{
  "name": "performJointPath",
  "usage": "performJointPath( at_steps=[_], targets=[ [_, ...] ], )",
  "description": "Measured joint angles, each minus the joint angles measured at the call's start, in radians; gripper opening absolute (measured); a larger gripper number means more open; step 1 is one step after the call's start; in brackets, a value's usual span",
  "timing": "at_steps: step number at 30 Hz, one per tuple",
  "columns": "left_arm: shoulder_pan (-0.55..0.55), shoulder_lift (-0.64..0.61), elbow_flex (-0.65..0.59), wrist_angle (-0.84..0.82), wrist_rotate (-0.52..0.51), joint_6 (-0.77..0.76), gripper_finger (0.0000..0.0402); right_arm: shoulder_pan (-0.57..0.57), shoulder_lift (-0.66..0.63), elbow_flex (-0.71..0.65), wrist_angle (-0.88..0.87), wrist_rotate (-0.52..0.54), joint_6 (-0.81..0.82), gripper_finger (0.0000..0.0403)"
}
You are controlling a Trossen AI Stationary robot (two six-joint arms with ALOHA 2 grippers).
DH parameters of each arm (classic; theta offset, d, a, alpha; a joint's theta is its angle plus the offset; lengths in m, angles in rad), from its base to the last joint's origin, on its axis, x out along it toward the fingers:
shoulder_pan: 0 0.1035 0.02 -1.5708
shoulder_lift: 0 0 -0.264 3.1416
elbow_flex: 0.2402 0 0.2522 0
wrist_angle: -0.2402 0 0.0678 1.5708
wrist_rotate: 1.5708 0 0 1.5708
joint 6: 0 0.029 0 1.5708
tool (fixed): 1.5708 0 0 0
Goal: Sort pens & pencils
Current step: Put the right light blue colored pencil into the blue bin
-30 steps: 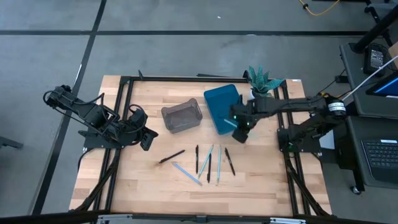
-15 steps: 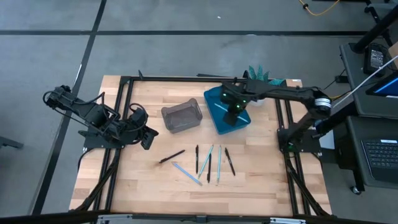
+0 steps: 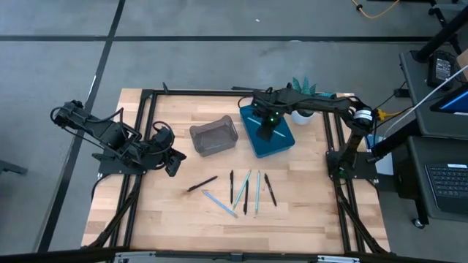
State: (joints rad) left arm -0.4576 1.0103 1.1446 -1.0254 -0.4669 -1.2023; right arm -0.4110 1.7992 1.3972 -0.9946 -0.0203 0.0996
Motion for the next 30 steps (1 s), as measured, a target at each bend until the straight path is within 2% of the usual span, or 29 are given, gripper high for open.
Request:
performJointPath(
  at_steps=[9,30],
  targets=[
    [0.0,0.0,0.0,-0.011,0.001,0.009,0.0041,-0.032,0.0,-0.005,0.032,0.002,0.026,0.0037],
    [0.0,0.0,0.0,-0.022,0.009,0.009,0.0041,-0.031,0.002,-0.145,0.165,-0.024,0.076,0.0037]
  ],
)
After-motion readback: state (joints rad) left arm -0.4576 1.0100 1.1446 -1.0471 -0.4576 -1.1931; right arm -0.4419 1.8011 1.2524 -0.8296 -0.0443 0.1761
